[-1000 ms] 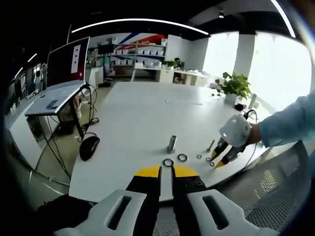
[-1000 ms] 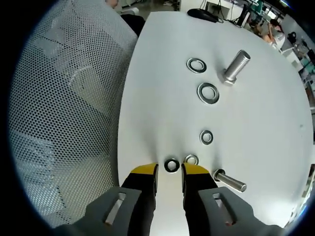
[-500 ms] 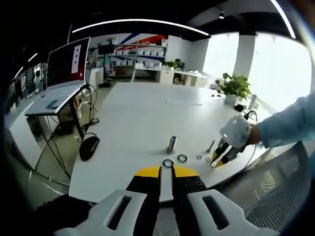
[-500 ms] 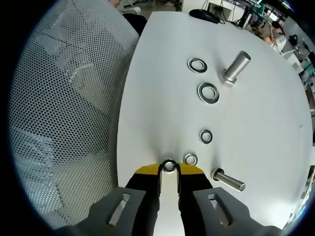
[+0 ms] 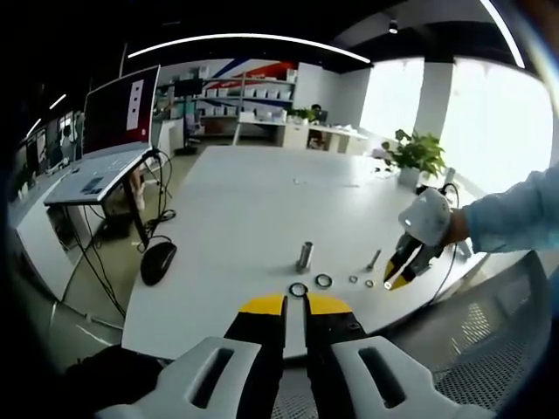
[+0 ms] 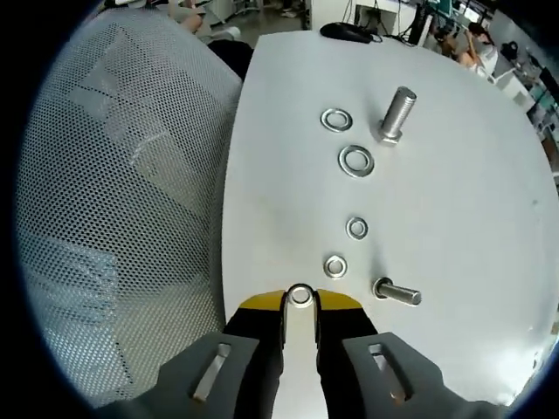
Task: Place the washer onto the threaded stud by aligning its center hole with the stud, sliding it down to the base, and recovering from edge contact or off-axis alignment until the washer reaches the visible bottom stop.
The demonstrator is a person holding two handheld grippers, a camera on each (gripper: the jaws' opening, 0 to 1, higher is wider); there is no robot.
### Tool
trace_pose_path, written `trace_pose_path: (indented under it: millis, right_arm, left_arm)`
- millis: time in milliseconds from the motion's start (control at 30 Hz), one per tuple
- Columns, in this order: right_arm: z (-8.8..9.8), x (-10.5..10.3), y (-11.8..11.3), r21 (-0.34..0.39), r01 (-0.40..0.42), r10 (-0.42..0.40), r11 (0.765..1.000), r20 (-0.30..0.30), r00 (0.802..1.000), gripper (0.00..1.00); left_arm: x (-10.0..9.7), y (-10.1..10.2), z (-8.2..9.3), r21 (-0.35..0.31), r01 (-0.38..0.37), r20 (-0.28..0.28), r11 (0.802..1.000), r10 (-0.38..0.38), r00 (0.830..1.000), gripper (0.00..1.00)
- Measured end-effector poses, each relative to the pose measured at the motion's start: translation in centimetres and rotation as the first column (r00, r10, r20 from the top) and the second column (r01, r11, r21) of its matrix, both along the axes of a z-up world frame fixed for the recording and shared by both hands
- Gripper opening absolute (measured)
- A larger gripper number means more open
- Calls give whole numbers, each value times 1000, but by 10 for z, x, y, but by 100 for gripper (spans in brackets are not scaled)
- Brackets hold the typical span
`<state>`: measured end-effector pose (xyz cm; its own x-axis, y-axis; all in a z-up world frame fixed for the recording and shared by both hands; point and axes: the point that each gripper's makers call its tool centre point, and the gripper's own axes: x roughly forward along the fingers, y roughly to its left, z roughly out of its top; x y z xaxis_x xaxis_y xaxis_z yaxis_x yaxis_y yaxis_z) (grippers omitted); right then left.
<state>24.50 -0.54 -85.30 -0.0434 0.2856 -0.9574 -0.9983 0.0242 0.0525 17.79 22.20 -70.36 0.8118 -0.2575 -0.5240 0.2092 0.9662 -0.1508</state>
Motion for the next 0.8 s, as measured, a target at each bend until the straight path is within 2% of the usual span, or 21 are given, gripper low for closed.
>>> trace_pose_path:
  millis: [167, 400, 800]
  right_arm:
    - [12, 7, -2, 25, 26, -27, 999, 10, 1000, 13]
    - [32, 21, -4, 56, 48, -50, 997, 38, 998, 13]
    - [47, 40, -6, 55, 42, -47, 998, 98, 994, 13]
  left_arm:
    - [-2, -2, -6, 22, 23, -38, 999, -23, 999, 8]
    - [-2, 0, -6, 26, 18, -36, 999, -17, 999, 9]
    - [-2, 1, -7, 32, 16, -39, 999, -15, 999, 11]
